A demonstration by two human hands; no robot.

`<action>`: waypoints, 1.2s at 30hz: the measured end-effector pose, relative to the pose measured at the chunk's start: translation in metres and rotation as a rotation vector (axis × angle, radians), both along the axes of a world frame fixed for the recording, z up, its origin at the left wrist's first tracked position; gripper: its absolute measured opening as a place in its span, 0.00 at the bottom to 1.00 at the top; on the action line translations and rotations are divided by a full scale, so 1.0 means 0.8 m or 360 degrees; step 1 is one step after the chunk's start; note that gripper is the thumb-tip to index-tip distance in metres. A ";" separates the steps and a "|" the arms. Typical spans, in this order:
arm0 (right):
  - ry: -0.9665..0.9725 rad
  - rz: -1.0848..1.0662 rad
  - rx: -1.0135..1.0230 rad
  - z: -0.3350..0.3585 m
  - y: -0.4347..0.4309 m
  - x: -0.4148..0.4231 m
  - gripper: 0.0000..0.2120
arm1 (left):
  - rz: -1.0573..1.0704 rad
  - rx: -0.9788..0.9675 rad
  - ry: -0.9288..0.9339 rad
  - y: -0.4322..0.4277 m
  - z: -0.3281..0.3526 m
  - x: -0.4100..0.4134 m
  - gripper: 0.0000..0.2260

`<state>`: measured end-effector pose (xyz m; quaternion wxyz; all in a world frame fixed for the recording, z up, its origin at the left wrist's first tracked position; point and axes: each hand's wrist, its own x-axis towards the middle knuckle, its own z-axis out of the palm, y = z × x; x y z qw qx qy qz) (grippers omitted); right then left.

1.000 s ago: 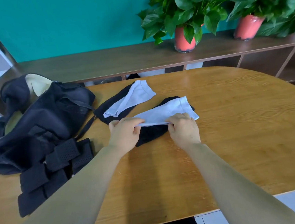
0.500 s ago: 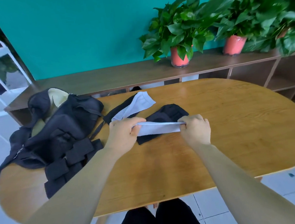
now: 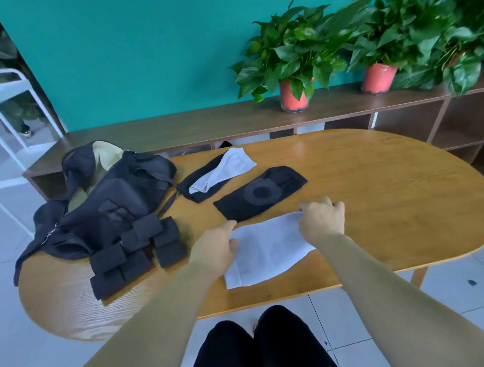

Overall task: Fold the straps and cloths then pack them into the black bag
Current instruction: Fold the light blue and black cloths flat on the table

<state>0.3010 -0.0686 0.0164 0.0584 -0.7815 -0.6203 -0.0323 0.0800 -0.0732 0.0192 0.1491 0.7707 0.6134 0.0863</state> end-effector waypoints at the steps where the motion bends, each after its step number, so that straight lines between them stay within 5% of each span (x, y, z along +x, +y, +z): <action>1: 0.0007 0.0004 0.0070 -0.006 0.000 0.001 0.12 | -0.0018 0.0067 0.0089 0.000 -0.003 0.000 0.22; 5: 0.0123 0.0150 0.0364 -0.020 0.004 -0.002 0.18 | -0.0275 0.0438 0.0345 -0.002 -0.005 0.003 0.27; 9: 0.0267 0.0194 0.0384 -0.032 -0.015 -0.031 0.23 | -0.0568 0.0433 0.0354 -0.001 -0.009 0.013 0.29; 16: 0.0240 0.0239 -0.0427 -0.059 -0.037 -0.049 0.36 | -0.0627 0.0267 0.0432 0.006 -0.028 0.004 0.19; 20: 0.0124 0.0333 -0.0487 -0.065 -0.020 -0.037 0.36 | -0.0843 0.0216 0.0511 -0.003 -0.049 -0.008 0.38; 24: 0.0048 0.0438 -0.0492 -0.066 -0.003 -0.026 0.36 | -0.0826 0.0215 0.0535 0.000 -0.056 -0.011 0.41; 36: -0.0183 0.0779 -0.0395 -0.039 0.024 -0.003 0.33 | -0.0817 0.0658 0.0432 -0.001 -0.035 0.008 0.21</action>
